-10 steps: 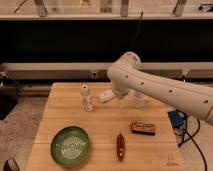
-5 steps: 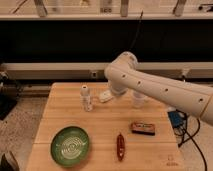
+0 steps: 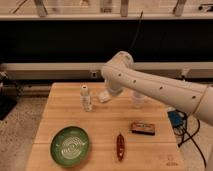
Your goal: Knock the bottle over
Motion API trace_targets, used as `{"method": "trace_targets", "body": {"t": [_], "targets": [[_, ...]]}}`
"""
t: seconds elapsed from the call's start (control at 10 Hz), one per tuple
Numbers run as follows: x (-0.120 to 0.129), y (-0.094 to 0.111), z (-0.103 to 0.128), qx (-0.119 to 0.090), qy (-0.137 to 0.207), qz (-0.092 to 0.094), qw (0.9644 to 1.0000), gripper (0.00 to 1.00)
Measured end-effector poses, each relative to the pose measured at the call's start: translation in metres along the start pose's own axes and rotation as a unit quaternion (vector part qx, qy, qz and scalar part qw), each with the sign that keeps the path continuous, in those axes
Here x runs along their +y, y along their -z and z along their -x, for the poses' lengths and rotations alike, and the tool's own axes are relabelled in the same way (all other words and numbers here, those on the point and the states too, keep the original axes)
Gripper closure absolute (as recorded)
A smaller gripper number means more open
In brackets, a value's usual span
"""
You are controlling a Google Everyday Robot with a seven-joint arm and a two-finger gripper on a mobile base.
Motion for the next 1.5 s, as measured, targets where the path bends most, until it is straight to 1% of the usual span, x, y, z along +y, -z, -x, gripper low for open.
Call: {"method": "trace_targets", "body": {"t": [0.1,0.4,0.6,0.7,0.9,1.0,1.2,1.5], "targets": [[-0.008,-0.003,0.01,-0.004,0.013,-0.003,0.9999,0.98],[-0.025,-0.01,0.027,-0.011,0.036,-0.008,0.9993,0.98],[-0.028,-0.012,0.025,-0.011,0.045,-0.011,0.9989,0.98],[-0.036,-0.014,0.037,-0.017,0.055,-0.015,0.9982,0.98],[-0.05,-0.016,0.057,-0.021,0.072,-0.021,0.997,0.98],[-0.056,-0.017,0.063,-0.023,0.082,-0.024,0.9961,0.98],[-0.061,-0.019,0.064,-0.027,0.091,-0.028,0.9951,0.98],[-0.077,-0.02,0.08,-0.034,0.104,-0.035,0.9933,0.98]]}}
